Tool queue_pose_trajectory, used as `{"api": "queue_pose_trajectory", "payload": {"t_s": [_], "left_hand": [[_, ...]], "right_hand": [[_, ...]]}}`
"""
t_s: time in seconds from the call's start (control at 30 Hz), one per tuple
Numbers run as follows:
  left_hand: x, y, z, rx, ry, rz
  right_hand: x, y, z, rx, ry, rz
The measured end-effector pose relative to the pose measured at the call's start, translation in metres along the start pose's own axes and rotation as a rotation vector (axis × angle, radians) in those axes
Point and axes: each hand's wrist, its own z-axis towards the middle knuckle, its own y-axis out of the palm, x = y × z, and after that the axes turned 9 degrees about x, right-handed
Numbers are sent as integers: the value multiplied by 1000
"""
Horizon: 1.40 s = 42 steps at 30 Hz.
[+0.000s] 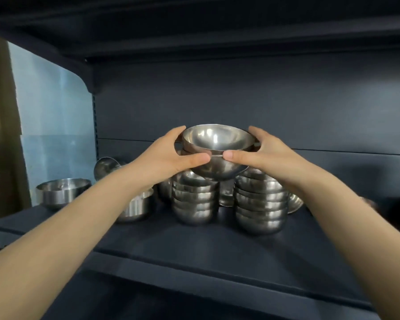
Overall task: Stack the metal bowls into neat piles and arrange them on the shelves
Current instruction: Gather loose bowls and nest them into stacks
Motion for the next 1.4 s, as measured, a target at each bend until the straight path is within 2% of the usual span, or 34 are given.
{"api": "queue_pose_trajectory", "payload": {"t_s": [0.27, 0.57, 0.8, 1.03, 1.13, 1.23, 1.4], "left_hand": [[-76, -38, 65, -154, -59, -109], [-127, -17, 85, -270, -116, -89], [-132, -11, 81, -390, -135, -120], [-138, -5, 62, -338, -235, -289], [-140, 3, 48, -258, -260, -380], [-144, 12, 36, -182, -251, -376], [-149, 19, 31, -210, -296, -335]], "right_hand": [[10, 84, 54, 133, 93, -70], [35, 104, 64, 101, 203, -270], [53, 112, 51, 109, 239, -224], [60, 116, 41, 139, 196, -139], [70, 122, 33, 169, 185, -114], [79, 130, 24, 179, 164, -94], [90, 136, 20, 159, 204, -9]]}}
